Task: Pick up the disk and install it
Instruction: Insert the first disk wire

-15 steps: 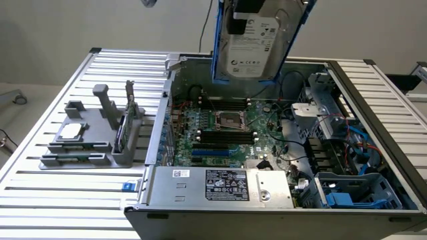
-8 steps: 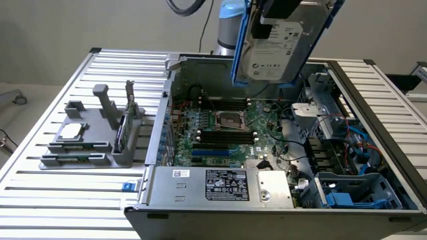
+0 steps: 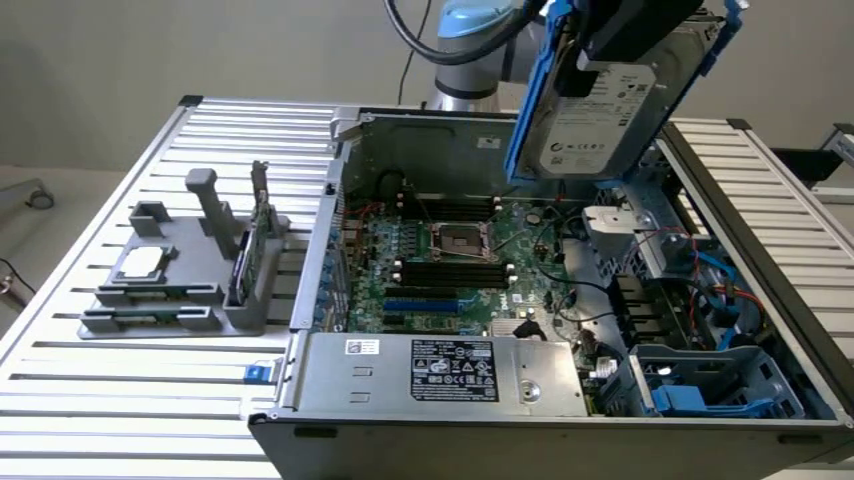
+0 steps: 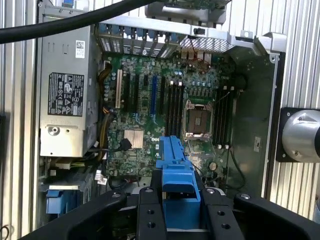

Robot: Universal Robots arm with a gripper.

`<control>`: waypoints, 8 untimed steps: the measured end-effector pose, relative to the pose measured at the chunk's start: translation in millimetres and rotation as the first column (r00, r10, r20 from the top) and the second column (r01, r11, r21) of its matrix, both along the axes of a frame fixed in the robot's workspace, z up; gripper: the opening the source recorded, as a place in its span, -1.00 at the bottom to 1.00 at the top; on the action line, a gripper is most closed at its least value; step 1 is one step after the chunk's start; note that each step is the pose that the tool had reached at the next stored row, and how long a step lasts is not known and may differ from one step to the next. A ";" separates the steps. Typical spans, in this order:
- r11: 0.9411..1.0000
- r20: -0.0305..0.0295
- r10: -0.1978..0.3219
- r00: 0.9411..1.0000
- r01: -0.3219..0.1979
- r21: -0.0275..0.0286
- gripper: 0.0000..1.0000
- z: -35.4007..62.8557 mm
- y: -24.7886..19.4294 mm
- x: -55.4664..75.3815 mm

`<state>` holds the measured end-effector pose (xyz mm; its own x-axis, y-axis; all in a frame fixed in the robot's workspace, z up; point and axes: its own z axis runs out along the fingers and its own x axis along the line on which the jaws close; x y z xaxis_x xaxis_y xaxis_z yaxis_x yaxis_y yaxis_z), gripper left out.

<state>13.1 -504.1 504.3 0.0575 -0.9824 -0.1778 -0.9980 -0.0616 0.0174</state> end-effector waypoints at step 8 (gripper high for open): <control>1.000 0.000 0.011 1.000 -0.011 -0.001 -0.36 -7.5 -2.6 22.4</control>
